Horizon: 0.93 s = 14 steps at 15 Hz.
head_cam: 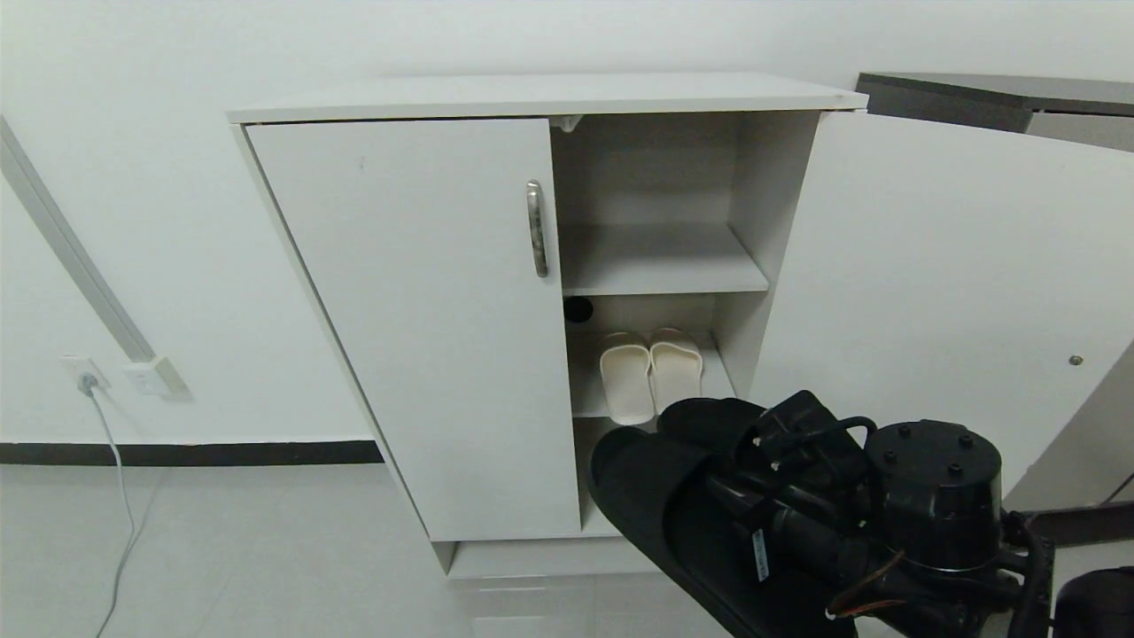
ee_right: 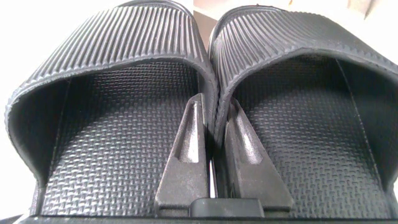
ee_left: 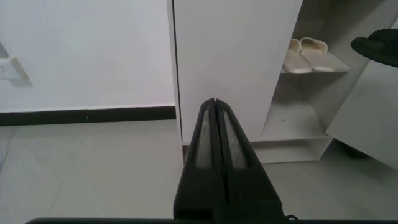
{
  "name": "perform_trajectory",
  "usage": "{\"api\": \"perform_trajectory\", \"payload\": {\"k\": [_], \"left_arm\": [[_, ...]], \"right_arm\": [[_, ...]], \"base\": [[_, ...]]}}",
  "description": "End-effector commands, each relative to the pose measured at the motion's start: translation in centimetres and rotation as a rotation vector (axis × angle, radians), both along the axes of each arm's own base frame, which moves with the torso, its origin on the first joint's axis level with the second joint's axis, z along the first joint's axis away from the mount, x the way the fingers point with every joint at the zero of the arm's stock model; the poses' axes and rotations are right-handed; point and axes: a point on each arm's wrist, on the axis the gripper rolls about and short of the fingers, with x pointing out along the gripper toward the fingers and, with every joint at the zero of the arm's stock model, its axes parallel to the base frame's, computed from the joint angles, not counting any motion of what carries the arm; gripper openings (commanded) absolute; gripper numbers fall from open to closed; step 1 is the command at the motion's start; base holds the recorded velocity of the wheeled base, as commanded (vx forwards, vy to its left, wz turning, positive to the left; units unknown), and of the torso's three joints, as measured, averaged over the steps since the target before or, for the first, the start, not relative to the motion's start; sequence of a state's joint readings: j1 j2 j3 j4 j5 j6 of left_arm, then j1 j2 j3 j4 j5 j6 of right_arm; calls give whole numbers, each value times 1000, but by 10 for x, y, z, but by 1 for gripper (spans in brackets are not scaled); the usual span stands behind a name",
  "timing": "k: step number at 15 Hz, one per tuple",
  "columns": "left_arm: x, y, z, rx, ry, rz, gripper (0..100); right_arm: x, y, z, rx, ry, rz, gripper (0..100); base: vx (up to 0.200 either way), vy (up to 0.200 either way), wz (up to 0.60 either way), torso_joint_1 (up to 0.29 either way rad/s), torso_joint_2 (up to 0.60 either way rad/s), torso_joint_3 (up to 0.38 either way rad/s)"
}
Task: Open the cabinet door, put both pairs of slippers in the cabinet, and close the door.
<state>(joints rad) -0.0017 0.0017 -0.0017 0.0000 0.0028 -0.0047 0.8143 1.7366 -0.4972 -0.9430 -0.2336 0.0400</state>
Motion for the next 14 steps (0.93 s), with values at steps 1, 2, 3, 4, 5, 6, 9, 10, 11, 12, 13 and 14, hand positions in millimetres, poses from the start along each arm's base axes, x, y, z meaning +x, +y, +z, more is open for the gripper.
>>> {"api": "perform_trajectory", "payload": {"k": [1,2,3,4,5,6,9,10,11,12,13,14], "left_arm": [[0,0,0,-1,2,0,0],[0,0,0,0,2,0,0],[0,0,0,0,2,0,0],[0,0,0,-1,0,0,0],[0,0,0,-1,0,-1,0],[0,0,0,-1,2,0,0],[0,0,0,-1,0,0,0],[0,0,0,-1,2,0,0],[0,0,0,-1,0,0,0],[0,0,0,-1,0,0,0],[0,0,0,-1,0,0,0],[0,0,0,-1,0,0,0]], "right_arm": [[0,0,0,-1,1,-1,0],[0,0,-1,-4,1,0,0],[0,0,-1,-6,-1,1,0],[0,0,-1,-7,0,1,0],[-1,0,-3,-13,6,2,0],[-2,1,-4,-17,8,5,0],[-4,3,-4,-15,7,18,0],[-4,3,-5,-15,7,19,0],[-3,5,-8,-20,11,19,0],[-2,6,-9,-19,10,21,0],[0,11,-13,-15,3,19,0],[3,21,-16,-1,-19,10,0]], "base": [[0,0,0,0,0,0],[0,0,0,0,0,0],[0,0,0,0,0,0],[0,0,0,0,0,0],[0,0,0,0,0,0],[0,0,0,0,0,0],[0,0,-200,-1,1,1],[0,0,0,0,0,0],[0,0,0,0,0,0],[0,0,0,0,0,0],[0,0,0,0,0,0],[0,0,0,0,0,0]]}}
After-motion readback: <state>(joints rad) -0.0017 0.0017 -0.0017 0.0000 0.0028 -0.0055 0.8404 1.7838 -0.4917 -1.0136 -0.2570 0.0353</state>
